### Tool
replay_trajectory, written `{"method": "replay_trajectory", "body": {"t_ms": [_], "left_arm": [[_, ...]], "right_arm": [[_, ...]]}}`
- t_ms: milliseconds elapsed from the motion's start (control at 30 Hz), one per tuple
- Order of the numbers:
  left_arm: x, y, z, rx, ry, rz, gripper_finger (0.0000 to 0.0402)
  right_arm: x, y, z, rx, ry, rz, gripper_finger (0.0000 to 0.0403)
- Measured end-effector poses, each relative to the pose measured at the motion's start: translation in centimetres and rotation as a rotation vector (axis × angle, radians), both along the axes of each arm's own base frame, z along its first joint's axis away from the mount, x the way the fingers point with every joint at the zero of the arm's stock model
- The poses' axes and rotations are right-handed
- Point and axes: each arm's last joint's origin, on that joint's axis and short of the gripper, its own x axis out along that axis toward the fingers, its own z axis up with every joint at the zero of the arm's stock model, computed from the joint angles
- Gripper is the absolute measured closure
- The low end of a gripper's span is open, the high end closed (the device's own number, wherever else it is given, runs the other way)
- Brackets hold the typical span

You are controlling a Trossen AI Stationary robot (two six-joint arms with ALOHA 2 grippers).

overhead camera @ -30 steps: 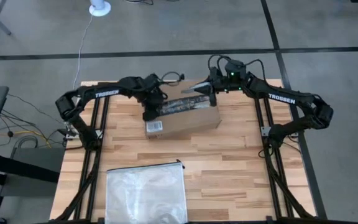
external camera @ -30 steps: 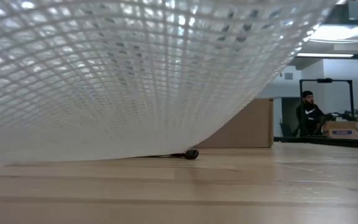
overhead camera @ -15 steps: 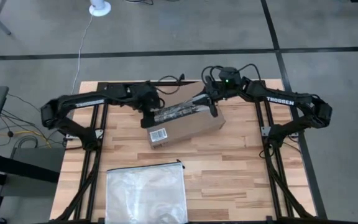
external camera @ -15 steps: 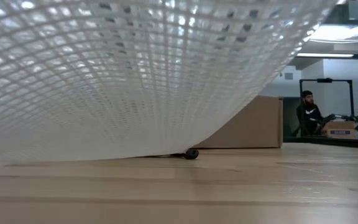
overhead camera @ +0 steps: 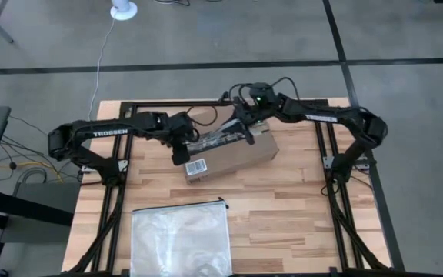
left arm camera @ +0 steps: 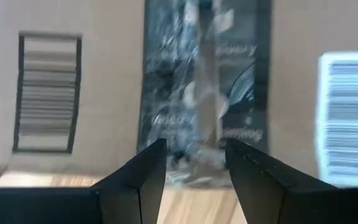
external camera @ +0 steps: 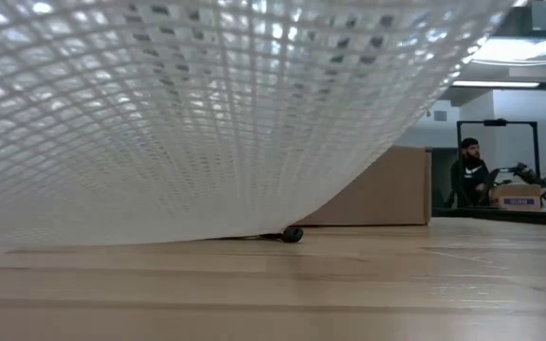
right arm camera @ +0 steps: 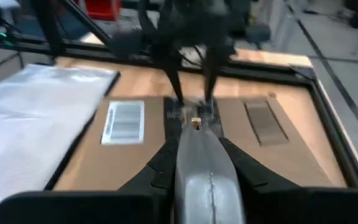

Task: Unpack boxes
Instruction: Open the box using the cutter

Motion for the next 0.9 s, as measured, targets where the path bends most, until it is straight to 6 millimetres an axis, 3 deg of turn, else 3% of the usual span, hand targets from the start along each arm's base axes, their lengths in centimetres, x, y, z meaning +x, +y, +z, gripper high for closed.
{"method": "replay_trajectory", "body": {"t_ms": [167,467,900], "left_arm": [[-0.3,-0.1,-1.2,-0.003,0.007,0.000,0.0249],[-0.1,0.0,-1.2,0.003,-0.011,-0.001,0.0249],[-0.1,0.0,-1.2,0.003,-0.014,0.000,0.0249]], "right_arm": [[2.3,-0.5,-1.2,-0.001,0.014,0.031,0.0342],[5.0,0.3,-2.0,-0.020,0.012,0.088,0.0342],[5.8,0.7,-2.9,-0.102,0.031,0.050,0.0342]]}}
